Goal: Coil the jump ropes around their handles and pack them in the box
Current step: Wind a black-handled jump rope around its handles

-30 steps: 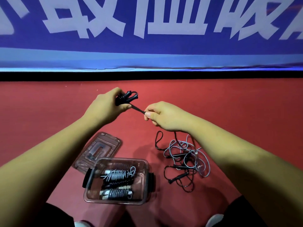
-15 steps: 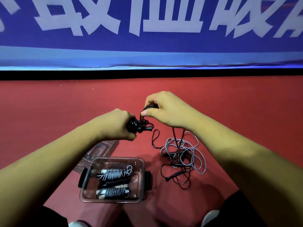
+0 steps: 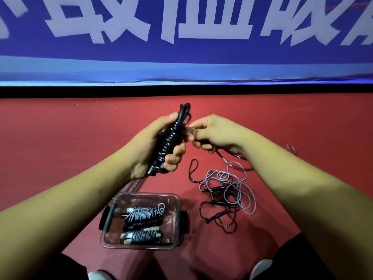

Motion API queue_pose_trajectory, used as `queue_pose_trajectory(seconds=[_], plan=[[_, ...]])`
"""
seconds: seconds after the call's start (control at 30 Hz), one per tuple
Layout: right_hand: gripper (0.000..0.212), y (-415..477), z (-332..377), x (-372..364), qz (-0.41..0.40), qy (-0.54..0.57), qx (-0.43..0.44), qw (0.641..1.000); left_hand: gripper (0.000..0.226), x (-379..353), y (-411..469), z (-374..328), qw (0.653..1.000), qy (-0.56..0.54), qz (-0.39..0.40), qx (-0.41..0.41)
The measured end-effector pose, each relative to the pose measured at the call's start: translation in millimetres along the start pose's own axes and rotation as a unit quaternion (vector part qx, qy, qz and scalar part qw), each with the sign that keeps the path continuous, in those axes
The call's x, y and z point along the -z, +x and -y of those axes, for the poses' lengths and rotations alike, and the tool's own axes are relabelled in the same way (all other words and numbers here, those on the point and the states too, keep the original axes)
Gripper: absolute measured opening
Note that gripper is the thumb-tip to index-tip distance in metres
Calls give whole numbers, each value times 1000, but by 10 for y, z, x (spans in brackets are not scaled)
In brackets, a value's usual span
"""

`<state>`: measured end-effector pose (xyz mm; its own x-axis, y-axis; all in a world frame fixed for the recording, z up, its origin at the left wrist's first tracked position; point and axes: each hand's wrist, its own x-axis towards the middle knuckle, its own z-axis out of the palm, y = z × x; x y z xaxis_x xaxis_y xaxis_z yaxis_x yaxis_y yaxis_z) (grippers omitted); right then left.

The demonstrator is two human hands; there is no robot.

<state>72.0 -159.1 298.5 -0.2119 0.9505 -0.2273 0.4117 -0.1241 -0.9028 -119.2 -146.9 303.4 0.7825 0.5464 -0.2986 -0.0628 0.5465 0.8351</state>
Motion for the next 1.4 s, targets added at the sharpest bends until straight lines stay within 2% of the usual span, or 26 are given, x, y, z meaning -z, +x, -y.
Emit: queue_pose_trajectory(seconds=[0.1,0.2,0.37,0.5,0.57,0.63,0.7,0.77,0.9,0.97,1.0,1.07,1.17,1.4], plan=[[23,10,-4,-14,-6,-27,-9,1000,51,72,-49,-53,994,-105,-1,-8],[26,-12,39,-9,4,-55,0,998,50,156,-57,-86,994,-105,-27,-15],[32,-123,203,37,-28,-135,38,990,35,191,-34,-137,988,112,-88,-53],[22,-175,307,-5,-51,-271,76,958,17,156,-37,-183,974,169,-136,-68],[17,-175,307,9,-79,-357,73,928,10,227,-34,-217,958,203,-179,-94],[18,-187,301,42,-118,-417,63,899,12,389,-39,-258,905,322,-247,-128],[18,-220,317,38,-120,-421,75,896,16,504,-51,-265,832,465,-265,-145],[20,-251,359,-37,-103,-425,95,894,21,521,-17,-242,776,548,-273,-150],[20,-281,407,-178,-98,-448,124,880,28,511,91,-175,713,643,-261,-99],[18,-290,406,-192,-119,-441,131,880,33,538,112,-144,664,704,-238,-76],[16,-289,404,-191,-130,-428,135,884,34,523,100,-124,651,725,-215,-68],[14,-274,392,-180,-148,-399,146,893,33,418,59,-68,661,734,-143,-61],[13,-222,338,-127,-162,-346,141,913,21,228,12,35,723,683,-52,-84],[19,-119,231,-8,-164,-272,132,939,19,42,-111,-16,829,533,-71,-152]])
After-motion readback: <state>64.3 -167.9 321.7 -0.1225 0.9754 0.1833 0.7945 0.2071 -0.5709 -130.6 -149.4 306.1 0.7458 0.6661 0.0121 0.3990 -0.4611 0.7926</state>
